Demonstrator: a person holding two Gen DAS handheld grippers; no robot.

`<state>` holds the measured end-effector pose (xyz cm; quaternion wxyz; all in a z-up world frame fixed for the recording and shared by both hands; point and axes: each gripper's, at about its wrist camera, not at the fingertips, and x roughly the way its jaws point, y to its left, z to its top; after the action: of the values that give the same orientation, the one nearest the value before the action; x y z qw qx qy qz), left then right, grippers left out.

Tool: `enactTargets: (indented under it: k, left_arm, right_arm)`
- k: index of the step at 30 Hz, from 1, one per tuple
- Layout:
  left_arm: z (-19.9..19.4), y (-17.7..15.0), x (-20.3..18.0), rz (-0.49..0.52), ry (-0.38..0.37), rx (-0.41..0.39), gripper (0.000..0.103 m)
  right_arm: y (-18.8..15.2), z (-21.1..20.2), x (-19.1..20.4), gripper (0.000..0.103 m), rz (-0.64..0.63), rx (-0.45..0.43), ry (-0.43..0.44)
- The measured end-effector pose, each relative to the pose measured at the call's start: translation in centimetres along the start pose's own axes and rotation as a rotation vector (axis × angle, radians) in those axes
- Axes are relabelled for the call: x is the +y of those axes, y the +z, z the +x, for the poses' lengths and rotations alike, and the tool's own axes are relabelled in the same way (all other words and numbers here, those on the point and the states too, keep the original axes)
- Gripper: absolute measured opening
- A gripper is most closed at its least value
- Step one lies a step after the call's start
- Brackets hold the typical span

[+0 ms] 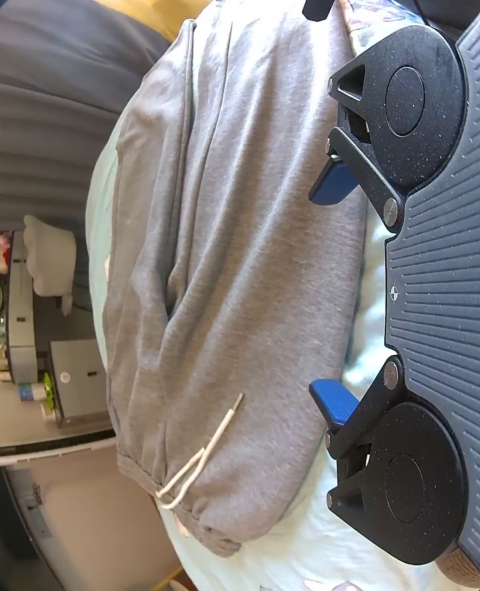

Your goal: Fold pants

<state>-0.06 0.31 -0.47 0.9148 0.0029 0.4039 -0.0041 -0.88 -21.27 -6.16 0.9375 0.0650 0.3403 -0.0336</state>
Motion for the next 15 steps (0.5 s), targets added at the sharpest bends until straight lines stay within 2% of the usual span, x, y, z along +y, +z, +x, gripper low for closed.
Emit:
enactTargets:
  k: [15]
  left_arm:
    - [0.01, -0.11, 0.1, -0.011, -0.006, 0.012, 0.103]
  right_arm:
    - [0.1, -0.02, -0.02, 0.099, 0.002, 0.001, -0.001]
